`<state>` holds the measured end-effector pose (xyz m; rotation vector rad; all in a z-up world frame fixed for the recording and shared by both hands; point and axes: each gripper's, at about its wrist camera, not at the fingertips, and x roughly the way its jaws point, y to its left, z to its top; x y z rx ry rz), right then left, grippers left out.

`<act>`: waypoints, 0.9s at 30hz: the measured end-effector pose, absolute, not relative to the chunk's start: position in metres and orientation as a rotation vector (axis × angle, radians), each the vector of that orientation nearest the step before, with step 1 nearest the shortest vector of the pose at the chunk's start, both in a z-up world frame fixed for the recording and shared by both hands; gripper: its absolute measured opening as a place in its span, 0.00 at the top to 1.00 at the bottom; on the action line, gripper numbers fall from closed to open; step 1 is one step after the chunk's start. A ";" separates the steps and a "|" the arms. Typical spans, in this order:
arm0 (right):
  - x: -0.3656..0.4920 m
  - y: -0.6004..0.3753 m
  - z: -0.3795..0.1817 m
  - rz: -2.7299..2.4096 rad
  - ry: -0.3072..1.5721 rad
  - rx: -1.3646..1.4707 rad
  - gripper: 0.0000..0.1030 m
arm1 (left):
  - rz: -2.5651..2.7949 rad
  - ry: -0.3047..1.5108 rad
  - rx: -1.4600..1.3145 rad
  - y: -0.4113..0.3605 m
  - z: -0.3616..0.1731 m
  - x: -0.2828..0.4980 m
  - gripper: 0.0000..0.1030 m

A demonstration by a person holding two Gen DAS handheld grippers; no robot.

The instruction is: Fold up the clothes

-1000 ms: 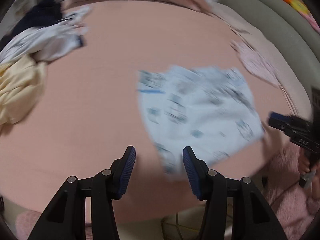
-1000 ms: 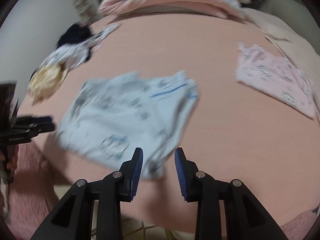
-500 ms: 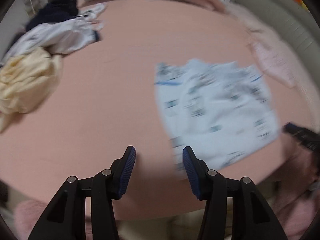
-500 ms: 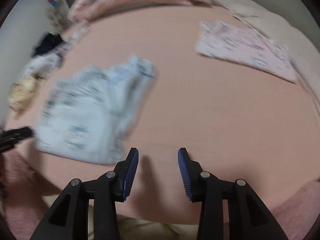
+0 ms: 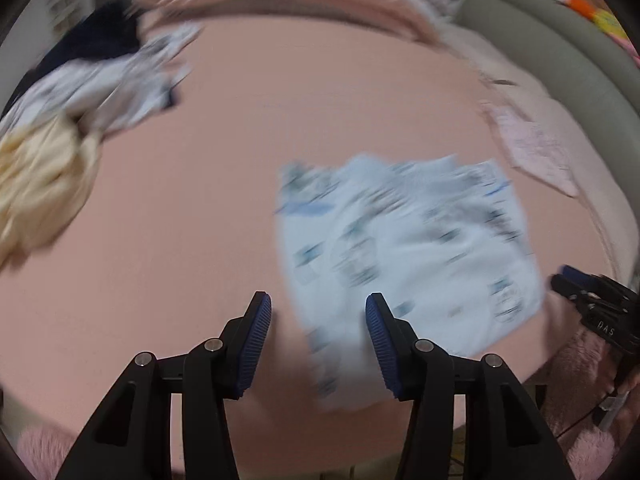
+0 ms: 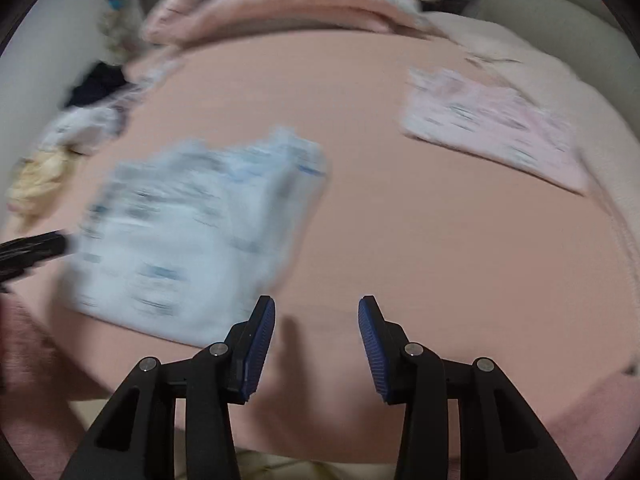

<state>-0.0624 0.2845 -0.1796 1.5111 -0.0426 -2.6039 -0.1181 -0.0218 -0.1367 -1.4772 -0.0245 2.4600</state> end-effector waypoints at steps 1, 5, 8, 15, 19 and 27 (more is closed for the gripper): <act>-0.065 0.271 -0.179 -2.571 -0.015 1.481 0.58 | 2.452 -0.014 -1.455 -0.014 -0.137 -0.122 0.55; -0.078 0.230 -0.191 -2.527 0.210 1.467 0.58 | 2.407 0.094 -1.461 0.017 -0.161 -0.134 0.54; -0.083 0.220 -0.200 -2.499 0.350 1.504 0.56 | 2.400 0.208 -1.507 0.014 -0.169 -0.110 0.54; -0.096 0.272 -0.189 -2.523 -0.071 1.578 0.46 | 2.459 0.034 -1.511 -0.055 -0.146 -0.093 0.55; -0.099 0.295 -0.197 -2.453 -0.452 1.613 0.46 | 2.468 -0.005 -1.396 -0.038 -0.145 -0.086 0.54; -0.108 0.279 -0.210 -2.342 -0.458 1.573 0.44 | 2.513 -0.050 -1.385 -0.020 -0.152 -0.100 0.54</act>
